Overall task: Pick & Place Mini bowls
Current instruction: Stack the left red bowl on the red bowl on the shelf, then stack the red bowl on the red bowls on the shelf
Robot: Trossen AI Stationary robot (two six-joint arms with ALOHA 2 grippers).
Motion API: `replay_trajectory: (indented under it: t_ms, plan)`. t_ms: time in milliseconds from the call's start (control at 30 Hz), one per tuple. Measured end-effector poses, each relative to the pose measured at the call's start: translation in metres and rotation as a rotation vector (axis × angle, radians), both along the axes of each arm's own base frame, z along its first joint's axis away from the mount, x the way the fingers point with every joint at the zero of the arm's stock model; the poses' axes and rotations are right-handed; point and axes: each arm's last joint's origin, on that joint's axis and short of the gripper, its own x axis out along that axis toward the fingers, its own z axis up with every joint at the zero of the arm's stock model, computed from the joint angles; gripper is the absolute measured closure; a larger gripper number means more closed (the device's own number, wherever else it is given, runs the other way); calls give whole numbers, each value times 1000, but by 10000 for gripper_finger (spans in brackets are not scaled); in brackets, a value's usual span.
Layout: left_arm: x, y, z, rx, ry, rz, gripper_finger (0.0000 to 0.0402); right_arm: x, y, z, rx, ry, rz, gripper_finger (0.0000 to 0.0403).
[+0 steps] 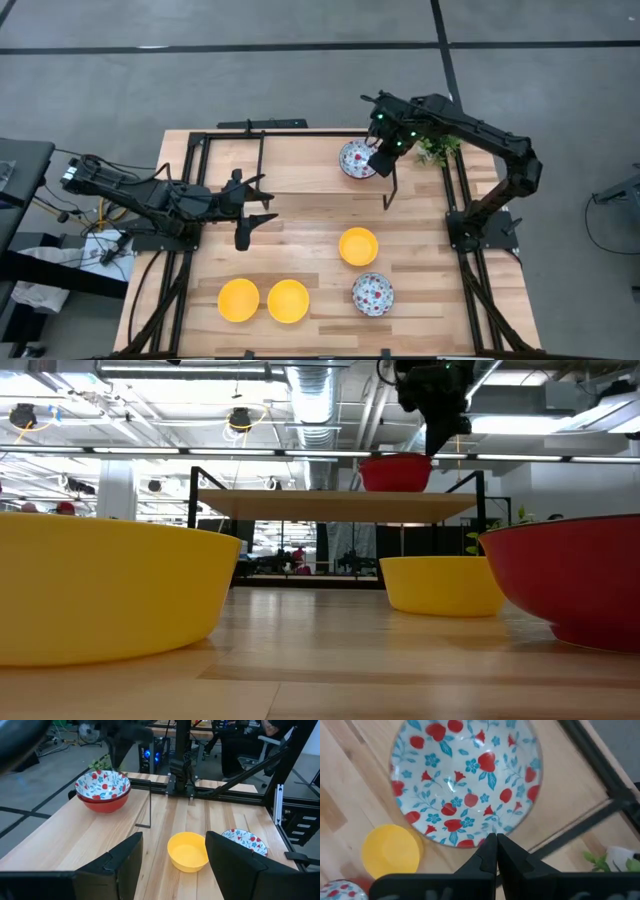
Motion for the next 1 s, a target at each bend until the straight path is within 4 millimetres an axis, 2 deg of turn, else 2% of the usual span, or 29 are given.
replay_trajectory:
  t_ms: [167,333,500,733,867,1000]
  plan:
    - [0,0,0,0,0,0,186,-18,22,31,25,-54,49,403]
    - [0,0,0,0,0,0,187,-39,63,50,95,-98,135,403]
    - [0,0,0,0,0,0,186,-50,107,58,133,-117,227,403]
    - [0,-1,0,-30,4,-45,187,-46,167,49,179,-120,368,403]
    - [-1,-5,-5,-28,26,-161,186,-40,196,30,183,-128,414,403]
    - [-11,-6,-16,-71,30,-189,187,-37,215,5,203,-93,381,403]
